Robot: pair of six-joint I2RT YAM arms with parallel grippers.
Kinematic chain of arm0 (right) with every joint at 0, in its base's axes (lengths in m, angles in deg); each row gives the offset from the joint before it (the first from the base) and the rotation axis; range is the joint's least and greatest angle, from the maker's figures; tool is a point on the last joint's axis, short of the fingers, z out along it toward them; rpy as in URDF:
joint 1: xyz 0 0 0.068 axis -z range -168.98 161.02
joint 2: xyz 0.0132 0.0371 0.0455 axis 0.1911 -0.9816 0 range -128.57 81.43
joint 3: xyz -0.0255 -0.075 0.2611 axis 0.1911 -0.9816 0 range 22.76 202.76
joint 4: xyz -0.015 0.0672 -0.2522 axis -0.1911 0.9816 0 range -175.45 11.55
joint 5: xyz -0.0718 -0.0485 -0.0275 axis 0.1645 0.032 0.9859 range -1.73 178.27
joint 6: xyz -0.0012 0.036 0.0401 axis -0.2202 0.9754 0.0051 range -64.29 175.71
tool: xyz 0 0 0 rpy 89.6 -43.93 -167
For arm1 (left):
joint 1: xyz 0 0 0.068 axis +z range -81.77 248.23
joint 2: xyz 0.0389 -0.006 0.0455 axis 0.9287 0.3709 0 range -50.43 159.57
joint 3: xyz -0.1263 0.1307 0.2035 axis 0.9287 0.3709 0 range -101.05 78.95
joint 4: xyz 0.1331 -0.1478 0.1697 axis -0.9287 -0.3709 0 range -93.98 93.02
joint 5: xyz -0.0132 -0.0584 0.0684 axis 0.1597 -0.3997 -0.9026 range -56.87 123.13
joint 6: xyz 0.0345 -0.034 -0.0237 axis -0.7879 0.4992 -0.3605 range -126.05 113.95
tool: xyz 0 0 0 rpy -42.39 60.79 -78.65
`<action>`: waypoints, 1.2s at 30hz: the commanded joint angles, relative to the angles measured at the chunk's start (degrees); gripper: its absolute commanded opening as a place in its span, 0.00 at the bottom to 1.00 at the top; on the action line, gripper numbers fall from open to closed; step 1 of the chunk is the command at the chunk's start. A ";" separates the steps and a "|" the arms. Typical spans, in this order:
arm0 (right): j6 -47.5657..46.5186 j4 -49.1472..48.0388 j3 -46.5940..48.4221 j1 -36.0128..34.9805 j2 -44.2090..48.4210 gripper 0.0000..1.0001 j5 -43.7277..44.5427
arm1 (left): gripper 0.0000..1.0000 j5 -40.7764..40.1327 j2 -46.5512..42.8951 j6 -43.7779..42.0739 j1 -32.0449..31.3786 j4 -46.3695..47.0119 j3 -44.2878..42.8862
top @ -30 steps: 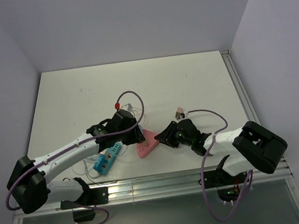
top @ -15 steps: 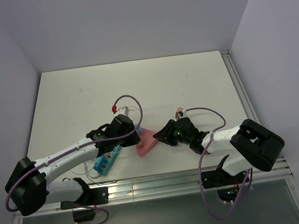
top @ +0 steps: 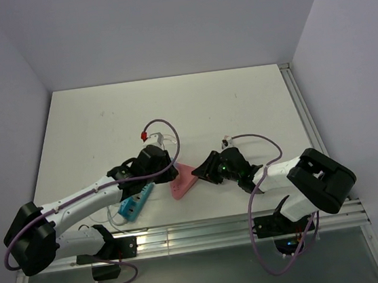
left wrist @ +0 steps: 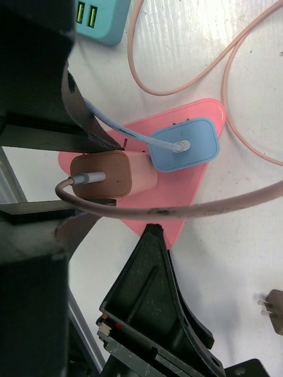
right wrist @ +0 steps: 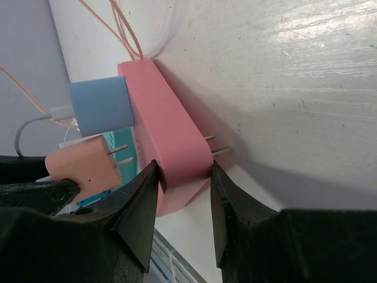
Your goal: Insert the plug
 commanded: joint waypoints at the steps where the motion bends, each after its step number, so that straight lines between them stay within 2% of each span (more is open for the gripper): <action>1: -4.33 5.95 -0.24 -0.43 -1.35 0.00 0.70 | 0.00 -2.23 0.18 -1.41 -0.21 2.02 -0.21; 14: -4.07 6.30 -0.16 -0.43 -1.26 0.00 0.96 | 0.00 -2.06 3.52 -0.27 -0.21 0.61 0.32; 36: -3.98 7.53 0.02 -0.34 -0.20 0.00 1.40 | 0.00 -4.96 0.54 0.00 -0.12 -2.20 2.51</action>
